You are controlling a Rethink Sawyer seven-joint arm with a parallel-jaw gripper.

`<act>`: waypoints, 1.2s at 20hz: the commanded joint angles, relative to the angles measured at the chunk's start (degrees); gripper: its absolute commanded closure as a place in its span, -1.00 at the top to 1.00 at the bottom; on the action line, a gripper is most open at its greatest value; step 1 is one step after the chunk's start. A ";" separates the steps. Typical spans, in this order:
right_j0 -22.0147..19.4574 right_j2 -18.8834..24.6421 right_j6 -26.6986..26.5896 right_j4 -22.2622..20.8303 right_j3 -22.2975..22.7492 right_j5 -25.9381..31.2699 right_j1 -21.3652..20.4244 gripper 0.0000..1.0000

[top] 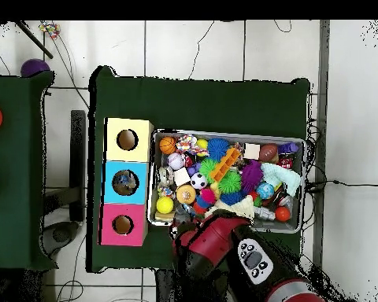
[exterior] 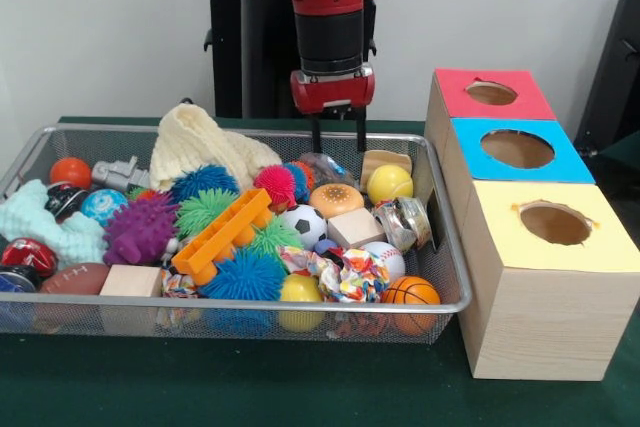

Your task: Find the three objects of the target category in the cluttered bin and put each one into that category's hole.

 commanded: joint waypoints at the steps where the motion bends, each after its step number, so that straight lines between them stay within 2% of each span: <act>1: -1.73 6.36 -13.08 -1.07 -6.62 9.41 3.82 1.00; 7: 1.36 3.93 -8.85 -3.18 -8.19 7.75 4.48 1.00; 14: 3.59 2.17 -6.41 -3.38 -6.43 6.47 3.29 1.00; 17: 0.51 5.78 -10.79 -0.73 -5.42 9.03 1.53 1.00; 20: -3.11 9.51 -15.35 3.07 -1.68 12.17 -2.94 1.00; 24: -5.17 11.83 -16.41 4.65 1.93 13.43 -6.86 1.00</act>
